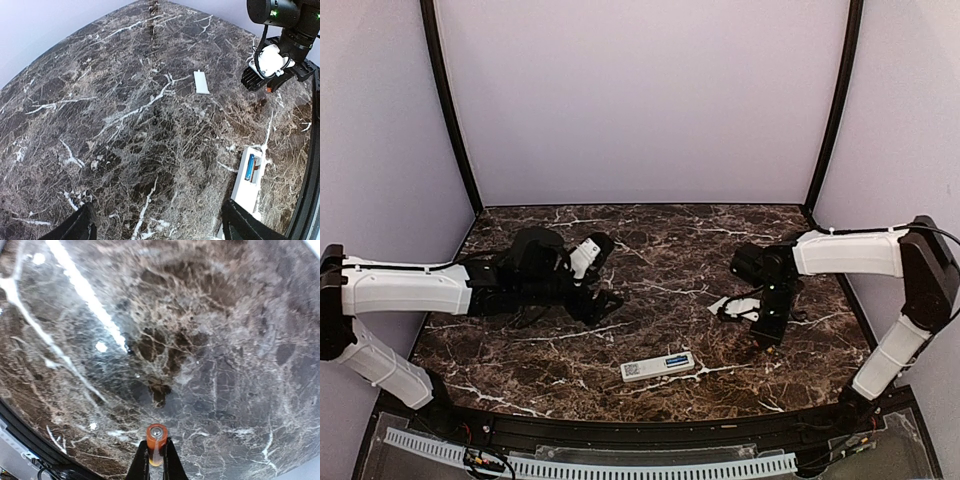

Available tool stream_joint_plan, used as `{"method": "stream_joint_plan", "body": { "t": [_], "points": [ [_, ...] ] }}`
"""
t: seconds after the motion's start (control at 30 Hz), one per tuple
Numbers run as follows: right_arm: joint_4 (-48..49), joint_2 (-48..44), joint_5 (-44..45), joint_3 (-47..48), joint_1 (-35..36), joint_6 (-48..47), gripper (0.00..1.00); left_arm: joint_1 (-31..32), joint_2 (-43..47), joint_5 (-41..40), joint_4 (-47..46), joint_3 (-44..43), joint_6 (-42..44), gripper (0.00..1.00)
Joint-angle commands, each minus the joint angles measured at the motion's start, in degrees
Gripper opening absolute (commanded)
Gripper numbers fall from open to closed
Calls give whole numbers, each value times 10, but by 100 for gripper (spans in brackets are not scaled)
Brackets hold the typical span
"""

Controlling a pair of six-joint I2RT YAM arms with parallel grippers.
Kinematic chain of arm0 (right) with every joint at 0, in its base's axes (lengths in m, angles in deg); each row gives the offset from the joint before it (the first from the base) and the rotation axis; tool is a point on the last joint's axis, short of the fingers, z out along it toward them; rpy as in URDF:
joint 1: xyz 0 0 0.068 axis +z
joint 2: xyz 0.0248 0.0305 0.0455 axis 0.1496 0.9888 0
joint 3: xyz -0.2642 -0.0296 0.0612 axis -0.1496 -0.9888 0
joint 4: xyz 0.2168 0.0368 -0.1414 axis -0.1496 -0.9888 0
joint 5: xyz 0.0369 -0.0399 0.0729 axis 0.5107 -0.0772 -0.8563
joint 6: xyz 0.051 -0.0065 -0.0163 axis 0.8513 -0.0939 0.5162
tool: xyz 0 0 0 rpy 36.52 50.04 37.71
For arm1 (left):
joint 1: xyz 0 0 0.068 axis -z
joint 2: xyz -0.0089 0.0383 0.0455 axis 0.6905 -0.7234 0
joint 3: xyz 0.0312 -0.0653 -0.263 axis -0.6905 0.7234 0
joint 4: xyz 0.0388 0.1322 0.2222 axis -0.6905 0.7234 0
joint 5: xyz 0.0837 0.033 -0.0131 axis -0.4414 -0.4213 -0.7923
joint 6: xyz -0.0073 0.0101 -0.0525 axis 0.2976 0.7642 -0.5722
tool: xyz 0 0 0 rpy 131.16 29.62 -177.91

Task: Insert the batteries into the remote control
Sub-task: Pick up the battery at the center of the board.

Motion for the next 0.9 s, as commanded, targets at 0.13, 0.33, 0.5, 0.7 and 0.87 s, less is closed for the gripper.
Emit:
{"method": "stream_joint_plan", "body": {
  "t": [0.13, 0.33, 0.5, 0.7, 0.87],
  "points": [
    [75, -166, -43, 27, 45, -30, 0, -2, 71, 60, -93, 60, 31, 85],
    [240, -255, -34, 26, 128, -43, 0, -2, 87, 106, -144, 95, 48, 82],
    [364, -269, -67, 34, 169, -41, 0, 0, 90, 115, -141, 95, 50, 80],
    [528, -238, -123, 53, 171, 132, 0, 29, 92, 109, -141, 70, 87, 79],
    [653, -219, -125, 57, 171, 286, 0, 48, 92, 82, -165, 36, 92, 78]
  ]
}}
